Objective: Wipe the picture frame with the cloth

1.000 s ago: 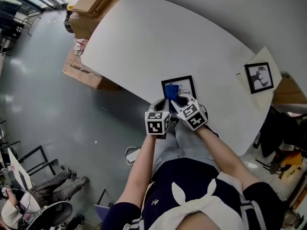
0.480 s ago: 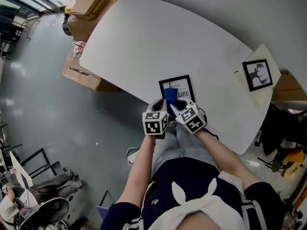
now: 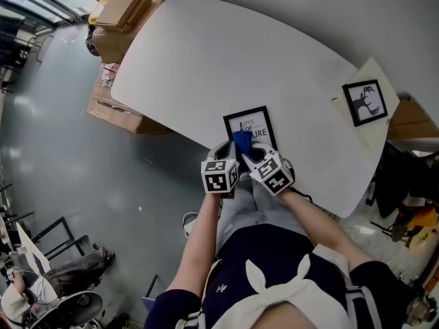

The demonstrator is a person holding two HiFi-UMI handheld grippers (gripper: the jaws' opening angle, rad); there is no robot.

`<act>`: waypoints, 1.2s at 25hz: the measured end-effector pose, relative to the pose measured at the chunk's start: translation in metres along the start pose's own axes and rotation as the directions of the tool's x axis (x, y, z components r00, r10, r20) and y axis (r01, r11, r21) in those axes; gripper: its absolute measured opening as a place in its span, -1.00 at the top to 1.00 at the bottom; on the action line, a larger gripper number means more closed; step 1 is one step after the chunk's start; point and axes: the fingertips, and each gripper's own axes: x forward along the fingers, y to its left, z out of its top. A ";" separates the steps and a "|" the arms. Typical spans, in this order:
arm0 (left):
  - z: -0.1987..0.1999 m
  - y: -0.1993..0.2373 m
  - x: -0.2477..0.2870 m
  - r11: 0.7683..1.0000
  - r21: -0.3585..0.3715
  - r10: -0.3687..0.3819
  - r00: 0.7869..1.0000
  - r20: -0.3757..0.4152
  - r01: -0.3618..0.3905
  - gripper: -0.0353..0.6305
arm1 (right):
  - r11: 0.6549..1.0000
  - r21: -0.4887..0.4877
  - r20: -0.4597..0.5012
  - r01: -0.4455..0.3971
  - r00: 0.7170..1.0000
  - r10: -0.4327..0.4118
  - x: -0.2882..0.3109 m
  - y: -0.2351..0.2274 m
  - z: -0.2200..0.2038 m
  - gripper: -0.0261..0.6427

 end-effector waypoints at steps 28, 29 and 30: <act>-0.001 -0.001 0.000 1.000 0.018 0.003 1.000 -0.009 -0.002 0.88 | 1.000 0.021 0.004 -0.006 1.000 0.006 -0.006 -0.006 -0.004 0.74; 0.000 -0.001 0.000 1.000 0.018 0.002 1.000 -0.010 -0.002 0.88 | 1.000 0.023 0.007 -0.007 1.000 0.007 -0.007 -0.007 -0.003 0.74; 0.000 -0.001 0.000 1.000 0.019 0.002 1.000 -0.011 -0.001 0.88 | 1.000 0.026 0.007 -0.007 1.000 0.007 -0.007 -0.008 -0.003 0.73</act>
